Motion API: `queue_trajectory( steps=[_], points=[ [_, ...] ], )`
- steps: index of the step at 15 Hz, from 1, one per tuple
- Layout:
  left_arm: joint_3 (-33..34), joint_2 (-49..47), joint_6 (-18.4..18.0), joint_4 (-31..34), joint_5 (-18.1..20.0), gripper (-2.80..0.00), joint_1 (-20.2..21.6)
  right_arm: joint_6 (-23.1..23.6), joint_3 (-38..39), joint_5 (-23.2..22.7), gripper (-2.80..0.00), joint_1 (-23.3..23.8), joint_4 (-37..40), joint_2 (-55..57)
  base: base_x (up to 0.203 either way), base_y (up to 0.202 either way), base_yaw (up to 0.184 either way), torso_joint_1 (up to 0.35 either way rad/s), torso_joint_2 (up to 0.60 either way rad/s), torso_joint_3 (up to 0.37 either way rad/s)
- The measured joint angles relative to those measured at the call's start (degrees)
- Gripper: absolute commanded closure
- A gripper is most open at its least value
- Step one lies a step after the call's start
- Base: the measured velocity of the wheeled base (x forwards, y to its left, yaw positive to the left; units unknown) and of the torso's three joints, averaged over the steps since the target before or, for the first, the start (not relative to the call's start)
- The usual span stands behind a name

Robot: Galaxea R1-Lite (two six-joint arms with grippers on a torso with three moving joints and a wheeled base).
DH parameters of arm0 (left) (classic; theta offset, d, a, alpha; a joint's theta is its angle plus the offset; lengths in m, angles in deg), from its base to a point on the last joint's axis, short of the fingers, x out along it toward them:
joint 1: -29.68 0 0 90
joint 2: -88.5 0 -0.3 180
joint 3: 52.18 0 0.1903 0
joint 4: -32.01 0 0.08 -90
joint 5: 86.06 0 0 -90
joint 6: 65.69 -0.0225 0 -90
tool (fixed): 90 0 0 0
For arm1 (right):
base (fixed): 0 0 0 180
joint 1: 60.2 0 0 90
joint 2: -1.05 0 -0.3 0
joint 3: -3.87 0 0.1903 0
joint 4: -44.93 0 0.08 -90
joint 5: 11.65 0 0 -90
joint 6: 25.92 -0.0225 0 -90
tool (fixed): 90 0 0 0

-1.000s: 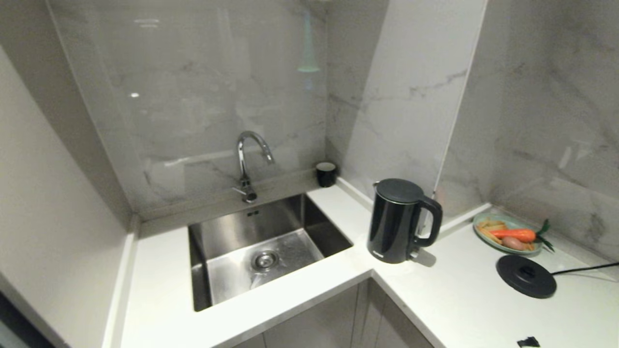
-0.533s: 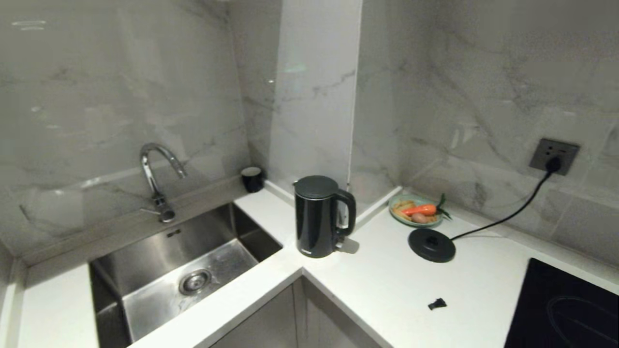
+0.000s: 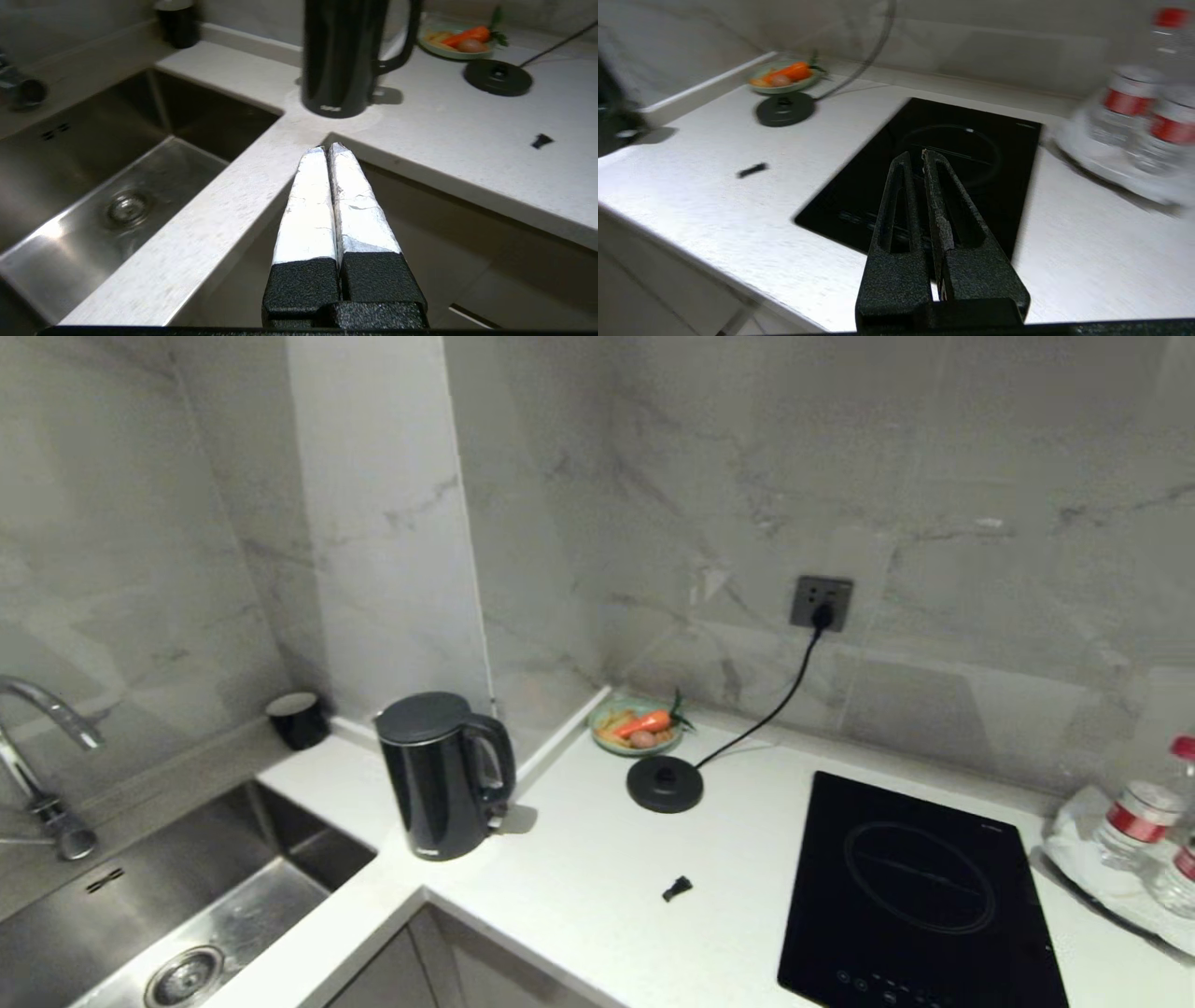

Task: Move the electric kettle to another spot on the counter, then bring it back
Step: Grab the kettle

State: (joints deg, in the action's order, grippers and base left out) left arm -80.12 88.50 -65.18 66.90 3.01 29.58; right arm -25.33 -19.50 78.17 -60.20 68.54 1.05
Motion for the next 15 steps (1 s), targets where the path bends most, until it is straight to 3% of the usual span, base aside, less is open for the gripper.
queue_trajectory(
  steps=[3, 13, 15],
  points=[
    [0.0, 0.0, 0.0, 0.0, 0.0, 0.0, 0.0, 0.0, 0.0, 0.0, 0.0, 0.0, 0.0, 0.0, 0.003, 0.006, -0.105, 0.003, 0.01, 0.004],
    [-0.2, 0.0, 0.0, 0.1, -0.3, 0.0, 0.2, 0.0, 0.0, 0.0, 0.0, 0.0, 0.0, 0.0, 0.0, 0.0, 0.0, 0.0, 0.0, 0.0],
    [-3.4, -0.5, 0.1, 0.5, 0.1, 0.0, 0.2, 0.0, 0.0, 0.0, 0.0, 0.0, 0.0, 0.0, 0.0, 0.0, 0.0, 0.0, 0.0, 0.0]
  ],
)
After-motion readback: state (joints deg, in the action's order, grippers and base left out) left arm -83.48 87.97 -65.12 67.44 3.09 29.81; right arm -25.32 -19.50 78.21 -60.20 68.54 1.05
